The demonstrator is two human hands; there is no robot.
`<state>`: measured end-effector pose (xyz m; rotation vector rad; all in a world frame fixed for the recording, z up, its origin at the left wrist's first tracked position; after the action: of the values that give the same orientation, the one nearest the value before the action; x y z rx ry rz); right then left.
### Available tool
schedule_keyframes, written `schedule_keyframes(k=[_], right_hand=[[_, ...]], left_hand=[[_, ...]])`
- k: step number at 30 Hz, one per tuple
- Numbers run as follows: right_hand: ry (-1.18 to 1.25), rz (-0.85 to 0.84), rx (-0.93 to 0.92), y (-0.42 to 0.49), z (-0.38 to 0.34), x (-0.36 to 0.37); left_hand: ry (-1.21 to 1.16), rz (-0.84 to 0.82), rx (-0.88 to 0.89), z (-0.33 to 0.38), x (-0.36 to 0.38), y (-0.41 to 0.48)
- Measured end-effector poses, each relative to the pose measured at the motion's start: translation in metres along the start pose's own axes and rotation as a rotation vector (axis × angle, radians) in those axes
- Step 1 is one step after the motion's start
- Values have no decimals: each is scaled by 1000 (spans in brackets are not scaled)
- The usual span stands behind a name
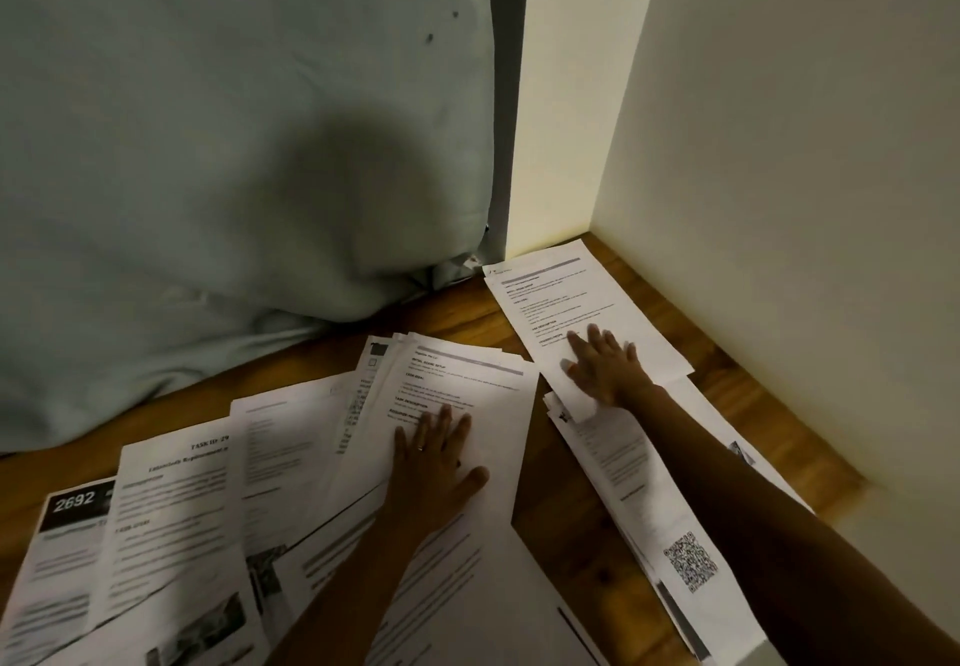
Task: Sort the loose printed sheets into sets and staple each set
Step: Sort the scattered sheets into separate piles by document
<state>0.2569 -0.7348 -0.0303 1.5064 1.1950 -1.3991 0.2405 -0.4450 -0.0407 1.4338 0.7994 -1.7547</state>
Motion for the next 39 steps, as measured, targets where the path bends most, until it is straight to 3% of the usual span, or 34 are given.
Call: schedule_keyframes(k=[5, 7, 10, 15, 20, 24, 31, 39], right_hand=[[14, 7, 33, 3, 5, -3], [107, 136, 62, -10, -9, -15], [479, 379, 226, -54, -48, -41], [815, 75, 449, -130, -118, -19], [1121, 162, 722, -129, -133, 12], [1166, 154, 947, -127, -132, 15], [1181, 206, 949, -126, -134, 2], [1082, 548, 684, -103, -121, -61]], left_hand=[[-11, 5, 10, -1, 3, -2], [-55, 14, -4, -3, -2, -2], [-157, 101, -94, -15, -15, -6], [-159, 133, -295, -51, -23, -36], [-224, 113, -314, -64, -24, -46], [-244, 89, -296, -67, -25, -44], [-331, 11, -318, -71, -36, -40], [-411, 49, -261, -72, -58, -41]])
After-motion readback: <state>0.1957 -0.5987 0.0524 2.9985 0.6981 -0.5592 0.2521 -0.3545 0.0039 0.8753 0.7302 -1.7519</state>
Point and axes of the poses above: each hand's wrist, its own y-axis towards the middle knuckle, its own x-axis out of the palm, z = x × y, the point moved 5 cm from there along y, towards the middle knuckle, and after that the axes turned 13 degrees about z, right-handed, at the moved point
